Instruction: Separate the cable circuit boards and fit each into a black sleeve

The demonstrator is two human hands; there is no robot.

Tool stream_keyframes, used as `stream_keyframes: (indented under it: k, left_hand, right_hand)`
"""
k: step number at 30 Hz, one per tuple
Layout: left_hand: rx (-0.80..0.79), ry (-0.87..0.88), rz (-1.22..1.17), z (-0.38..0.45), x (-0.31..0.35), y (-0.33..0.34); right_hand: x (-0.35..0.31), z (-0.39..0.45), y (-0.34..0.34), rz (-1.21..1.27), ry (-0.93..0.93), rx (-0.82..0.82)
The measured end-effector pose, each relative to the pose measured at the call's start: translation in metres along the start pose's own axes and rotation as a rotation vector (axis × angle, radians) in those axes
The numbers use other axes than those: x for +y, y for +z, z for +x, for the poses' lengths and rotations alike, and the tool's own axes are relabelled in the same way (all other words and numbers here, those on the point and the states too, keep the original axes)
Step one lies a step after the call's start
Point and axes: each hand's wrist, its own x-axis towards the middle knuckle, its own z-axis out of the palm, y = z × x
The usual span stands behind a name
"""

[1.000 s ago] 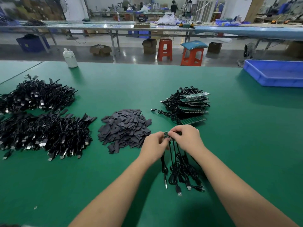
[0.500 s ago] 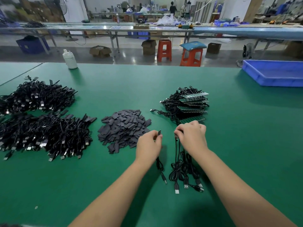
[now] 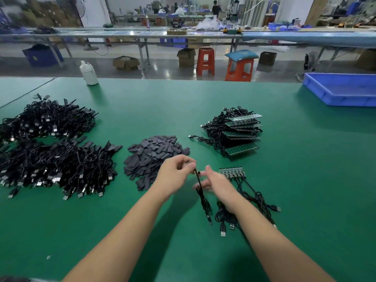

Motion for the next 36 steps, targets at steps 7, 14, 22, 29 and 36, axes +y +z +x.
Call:
stream_keyframes:
  k: [7, 14, 22, 29, 36]
  left_hand:
    - [0.089, -0.196, -0.117, 0.005, -0.015, -0.016]
    - [-0.045, -0.283, 0.09, 0.002, -0.051, -0.026]
    - [0.045, -0.289, 0.072, 0.003, -0.082, -0.03]
    - [0.442, -0.363, 0.731, 0.003, -0.119, -0.083]
    - [0.328, -0.424, 0.698, 0.01, -0.126, -0.099]
  right_hand:
    - [0.013, -0.01, 0.037, 0.328, 0.021, -0.132]
    - [0.024, -0.006, 0.053, 0.292, 0.087, -0.148]
    - [0.029, 0.006, 0.061, 0.244, 0.101, 0.085]
    - [0.037, 0.01, 0.06, 0.281, 0.131, 0.06]
    - [0.042, 0.011, 0.058, 0.22, 0.135, 0.036]
